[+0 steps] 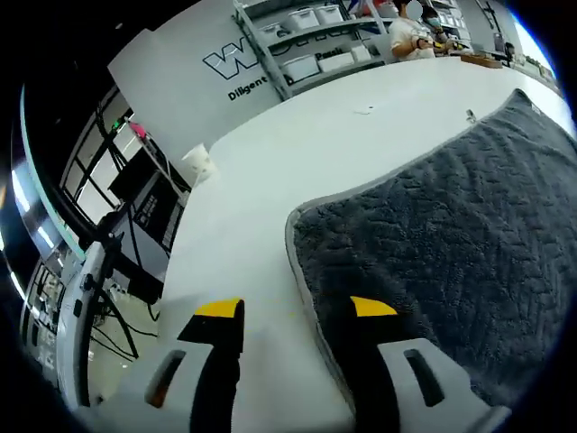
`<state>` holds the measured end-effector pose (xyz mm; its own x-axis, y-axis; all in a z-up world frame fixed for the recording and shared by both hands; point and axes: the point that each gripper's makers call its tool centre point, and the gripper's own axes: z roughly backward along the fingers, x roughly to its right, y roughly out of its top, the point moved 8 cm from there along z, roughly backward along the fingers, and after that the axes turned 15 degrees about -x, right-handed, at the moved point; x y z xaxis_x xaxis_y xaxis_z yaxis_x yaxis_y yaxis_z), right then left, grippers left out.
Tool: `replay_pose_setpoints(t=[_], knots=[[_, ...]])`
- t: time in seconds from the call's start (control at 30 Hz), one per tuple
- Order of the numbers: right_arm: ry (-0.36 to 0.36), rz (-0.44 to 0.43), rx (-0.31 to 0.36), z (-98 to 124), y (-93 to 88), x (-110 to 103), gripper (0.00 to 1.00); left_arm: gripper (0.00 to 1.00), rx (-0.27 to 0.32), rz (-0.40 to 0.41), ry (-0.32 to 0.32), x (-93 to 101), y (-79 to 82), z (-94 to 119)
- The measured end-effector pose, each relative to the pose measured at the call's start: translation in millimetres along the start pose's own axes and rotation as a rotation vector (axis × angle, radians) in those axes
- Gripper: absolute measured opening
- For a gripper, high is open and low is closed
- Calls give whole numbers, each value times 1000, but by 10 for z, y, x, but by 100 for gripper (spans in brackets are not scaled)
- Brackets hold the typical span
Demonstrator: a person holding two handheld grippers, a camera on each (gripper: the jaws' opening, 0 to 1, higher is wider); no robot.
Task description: Open the folded towel by lifting each exposed corner and separating the folded layers until the towel lies flat within the target outline without major curled edges
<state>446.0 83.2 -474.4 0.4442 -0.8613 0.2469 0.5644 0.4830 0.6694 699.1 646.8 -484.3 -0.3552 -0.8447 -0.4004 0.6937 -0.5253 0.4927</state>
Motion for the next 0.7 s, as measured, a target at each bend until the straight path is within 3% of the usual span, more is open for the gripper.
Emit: replay_pose_setpoints(t=[0.13, 0.23, 0.43, 0.7], knots=[[-2, -5, 3, 8, 3, 8, 89, 57, 17, 5, -48, 83, -68, 191], [0, -1, 2, 8, 3, 5, 89, 57, 69, 17, -103, 174, -133, 330], [-2, -9, 7, 19, 4, 10, 89, 46, 129, 10, -249, 406, -404, 593], [-6, 0, 4, 29, 8, 3, 89, 45, 162, -34, -274, 527, -760, 943]])
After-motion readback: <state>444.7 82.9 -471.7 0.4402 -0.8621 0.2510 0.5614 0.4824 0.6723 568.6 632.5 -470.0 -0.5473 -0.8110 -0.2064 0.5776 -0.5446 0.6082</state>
